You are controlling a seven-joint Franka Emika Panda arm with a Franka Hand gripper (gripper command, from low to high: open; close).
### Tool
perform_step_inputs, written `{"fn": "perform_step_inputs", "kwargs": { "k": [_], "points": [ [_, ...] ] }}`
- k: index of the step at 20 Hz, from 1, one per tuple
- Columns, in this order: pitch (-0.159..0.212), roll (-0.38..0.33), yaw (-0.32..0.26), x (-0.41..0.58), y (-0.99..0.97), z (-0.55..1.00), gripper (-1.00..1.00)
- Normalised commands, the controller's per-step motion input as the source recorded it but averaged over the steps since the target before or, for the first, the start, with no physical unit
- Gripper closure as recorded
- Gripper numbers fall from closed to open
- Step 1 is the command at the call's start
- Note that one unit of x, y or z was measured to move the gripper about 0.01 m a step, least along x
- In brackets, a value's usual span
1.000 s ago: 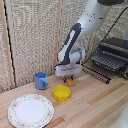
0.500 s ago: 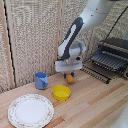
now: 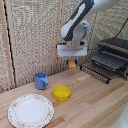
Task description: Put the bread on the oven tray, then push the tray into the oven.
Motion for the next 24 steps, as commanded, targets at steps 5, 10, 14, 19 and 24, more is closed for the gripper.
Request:
{"fn": "perform_step_inputs", "kwargs": {
  "k": [5, 10, 14, 19, 24],
  "points": [
    [0.020, 0.120, -0.116, 0.000, -0.60, 0.83, 1.00],
    [0.051, 0.103, -0.092, 0.000, -0.73, 0.78, 1.00],
    [0.035, 0.046, -0.133, 0.000, -0.74, 0.58, 1.00],
    [0.000, 0.008, -0.172, 0.041, -0.71, 0.24, 1.00],
    [0.000, 0.000, -0.143, 0.033, -0.81, 0.08, 1.00]
  ]
}}
